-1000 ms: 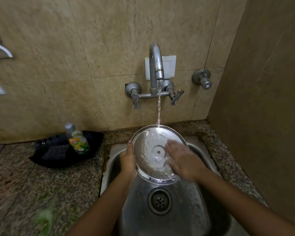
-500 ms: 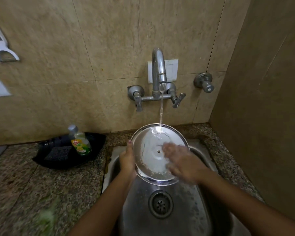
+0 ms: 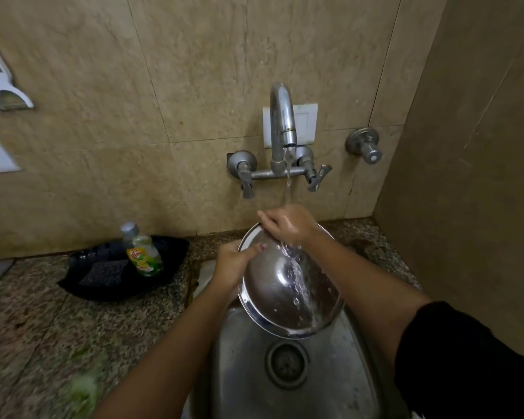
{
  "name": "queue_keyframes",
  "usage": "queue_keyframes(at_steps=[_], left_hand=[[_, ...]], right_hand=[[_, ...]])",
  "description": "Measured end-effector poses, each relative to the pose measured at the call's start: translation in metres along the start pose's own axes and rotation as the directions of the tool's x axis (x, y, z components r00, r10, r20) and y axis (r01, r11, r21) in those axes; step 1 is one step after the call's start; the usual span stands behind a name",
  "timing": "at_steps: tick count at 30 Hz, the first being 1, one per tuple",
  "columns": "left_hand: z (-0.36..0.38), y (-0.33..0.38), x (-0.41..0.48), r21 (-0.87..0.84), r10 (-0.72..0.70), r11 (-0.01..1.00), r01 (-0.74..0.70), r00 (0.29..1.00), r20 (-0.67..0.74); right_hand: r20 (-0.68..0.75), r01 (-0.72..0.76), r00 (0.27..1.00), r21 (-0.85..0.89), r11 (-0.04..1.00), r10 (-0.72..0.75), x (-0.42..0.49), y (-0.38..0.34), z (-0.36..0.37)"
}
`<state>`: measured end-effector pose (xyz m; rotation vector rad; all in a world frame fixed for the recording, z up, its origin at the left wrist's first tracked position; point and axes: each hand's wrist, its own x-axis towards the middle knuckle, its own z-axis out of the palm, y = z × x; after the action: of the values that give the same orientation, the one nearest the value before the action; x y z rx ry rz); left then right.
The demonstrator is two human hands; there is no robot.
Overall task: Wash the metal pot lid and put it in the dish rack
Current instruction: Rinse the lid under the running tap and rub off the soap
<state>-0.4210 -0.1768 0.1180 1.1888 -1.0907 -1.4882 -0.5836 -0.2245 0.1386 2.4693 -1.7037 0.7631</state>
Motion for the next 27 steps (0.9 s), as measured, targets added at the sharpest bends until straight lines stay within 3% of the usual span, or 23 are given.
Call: queue_keyframes(at_steps=[2, 4, 7, 9, 11, 13, 15, 16, 18, 20, 22, 24, 27], left_hand=[[-0.005, 0.004, 0.004, 0.018, 0.015, 1.000, -0.015, 1.000, 0.007], [-0.009, 0.003, 0.009, 0.040, 0.011, 0.999, -0.012, 1.000, 0.020], [-0.005, 0.001, 0.014, 0.085, 0.008, 0.996, -0.011, 0.999, 0.043], [-0.004, -0.001, 0.014, 0.102, 0.028, 0.994, -0.035, 0.997, 0.066], [-0.007, -0.002, 0.014, 0.068, 0.010, 0.998, -0.013, 0.999, 0.037], [-0.013, -0.003, 0.015, -0.035, -0.048, 0.998, 0.049, 0.999, 0.012], [-0.014, 0.002, 0.018, -0.044, -0.108, 0.993, 0.110, 0.993, 0.048], [-0.013, 0.006, 0.021, 0.030, -0.115, 0.993, 0.113, 0.990, 0.082], [-0.009, 0.018, 0.026, 0.252, -0.097, 0.967, 0.041, 0.972, 0.213], [-0.002, 0.027, 0.028, 0.373, -0.056, 0.925, -0.074, 0.943, 0.328], [0.003, 0.028, 0.026, 0.367, -0.007, 0.924, -0.105, 0.956, 0.292], [0.002, 0.025, 0.025, 0.254, 0.016, 0.964, -0.074, 0.974, 0.225], [0.002, 0.024, 0.024, 0.140, -0.044, 0.990, 0.012, 0.974, 0.223]], right_hand=[[0.080, -0.159, 0.986, 0.162, 0.974, 0.148, 0.001, 0.019, -0.007], [0.159, -0.182, 0.976, 0.229, 0.956, 0.148, 0.000, 0.021, -0.011], [0.224, 0.122, 0.967, 0.011, 0.992, -0.122, 0.000, 0.000, -0.011], [0.222, 0.201, 0.954, 0.024, 0.979, -0.202, -0.001, 0.001, -0.010], [0.205, -0.009, 0.978, 0.237, 0.972, -0.041, -0.007, 0.020, -0.014], [0.221, -0.253, 0.961, 0.455, 0.854, 0.166, -0.015, 0.034, -0.020], [0.211, -0.264, 0.960, 0.475, 0.840, 0.182, -0.015, 0.032, -0.025], [0.229, -0.221, 0.965, 0.433, 0.874, 0.131, -0.012, 0.024, -0.028], [0.306, -0.080, 0.952, 0.262, 0.962, -0.004, -0.003, 0.005, -0.030], [0.344, 0.026, 0.935, 0.169, 0.985, -0.084, 0.000, -0.003, -0.029], [0.282, -0.083, 0.959, 0.282, 0.956, 0.000, -0.004, 0.004, -0.030], [0.195, -0.240, 0.967, 0.466, 0.852, 0.165, -0.013, 0.021, -0.032], [0.205, -0.291, 0.954, 0.483, 0.826, 0.217, -0.012, 0.029, -0.036]])
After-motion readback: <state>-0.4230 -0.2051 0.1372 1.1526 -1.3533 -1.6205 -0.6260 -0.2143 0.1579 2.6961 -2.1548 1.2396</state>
